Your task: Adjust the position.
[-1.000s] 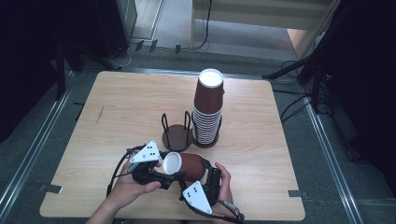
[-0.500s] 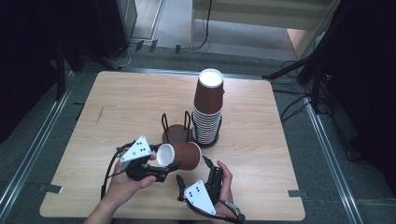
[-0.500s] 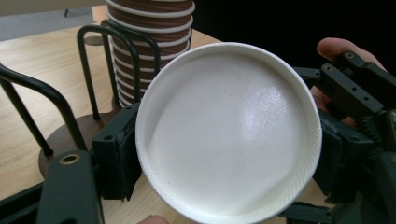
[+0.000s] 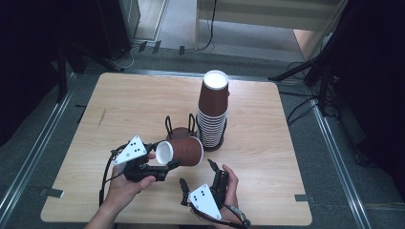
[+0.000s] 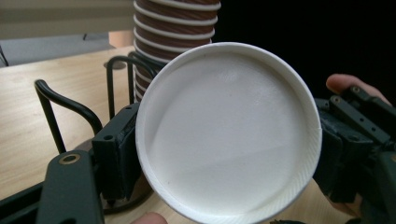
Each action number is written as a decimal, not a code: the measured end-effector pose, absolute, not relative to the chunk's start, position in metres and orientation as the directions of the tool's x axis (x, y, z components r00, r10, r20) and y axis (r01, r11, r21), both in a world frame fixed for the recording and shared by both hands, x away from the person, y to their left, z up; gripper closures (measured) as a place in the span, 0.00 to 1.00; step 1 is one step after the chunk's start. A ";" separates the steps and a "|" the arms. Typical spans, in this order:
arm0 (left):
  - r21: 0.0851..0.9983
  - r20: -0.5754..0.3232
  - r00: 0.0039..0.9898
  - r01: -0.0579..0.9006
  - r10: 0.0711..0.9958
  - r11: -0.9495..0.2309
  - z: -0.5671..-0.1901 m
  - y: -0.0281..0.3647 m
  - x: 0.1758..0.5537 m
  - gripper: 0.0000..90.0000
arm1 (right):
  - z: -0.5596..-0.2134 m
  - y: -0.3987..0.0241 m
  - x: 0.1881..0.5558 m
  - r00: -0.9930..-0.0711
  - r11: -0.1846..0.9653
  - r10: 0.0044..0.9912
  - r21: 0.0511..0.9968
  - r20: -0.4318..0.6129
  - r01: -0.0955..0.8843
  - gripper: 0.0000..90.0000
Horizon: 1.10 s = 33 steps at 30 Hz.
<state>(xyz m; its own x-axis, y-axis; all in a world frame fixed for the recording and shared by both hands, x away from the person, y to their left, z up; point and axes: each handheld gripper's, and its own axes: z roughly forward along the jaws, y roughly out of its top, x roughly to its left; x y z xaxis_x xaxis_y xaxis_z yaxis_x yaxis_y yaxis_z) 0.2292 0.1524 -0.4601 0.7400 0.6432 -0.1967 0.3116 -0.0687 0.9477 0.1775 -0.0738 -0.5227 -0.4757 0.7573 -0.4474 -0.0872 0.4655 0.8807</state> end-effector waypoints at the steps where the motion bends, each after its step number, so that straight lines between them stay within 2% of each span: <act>1: 0.949 -0.207 0.736 0.312 0.645 -0.052 -0.460 0.154 0.229 0.26 | -0.522 -0.074 0.178 -0.474 0.462 0.762 0.883 -0.441 -0.078 0.00; 10: 0.961 -0.225 0.726 0.274 0.650 0.027 -0.462 0.164 0.229 0.26 | -0.524 -0.072 0.181 -0.471 0.451 0.774 0.890 -0.424 -0.060 0.00; 21: 0.970 -0.225 0.732 0.232 0.643 0.075 -0.467 0.163 0.229 0.26 | -0.520 -0.076 0.187 -0.446 0.371 0.833 0.929 -0.329 0.008 0.00; 25: 0.972 -0.219 0.731 0.225 0.646 0.075 -0.467 0.164 0.228 0.26 | -0.517 -0.080 0.189 -0.459 0.319 0.848 0.947 -0.264 0.045 0.00; 33: 0.974 -0.219 0.737 0.204 0.640 0.098 -0.469 0.163 0.228 0.26 | -0.514 -0.084 0.194 -0.426 0.243 0.888 0.964 -0.174 0.111 0.00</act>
<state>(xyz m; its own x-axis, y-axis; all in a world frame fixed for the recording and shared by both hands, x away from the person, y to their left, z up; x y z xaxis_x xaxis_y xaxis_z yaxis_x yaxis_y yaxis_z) 0.2283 0.1631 -0.4690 0.7365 0.6399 -0.2192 0.2044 0.0983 0.9739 0.1937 -0.0842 -0.5142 -0.4265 0.8875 -0.1744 0.1107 0.2426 0.9638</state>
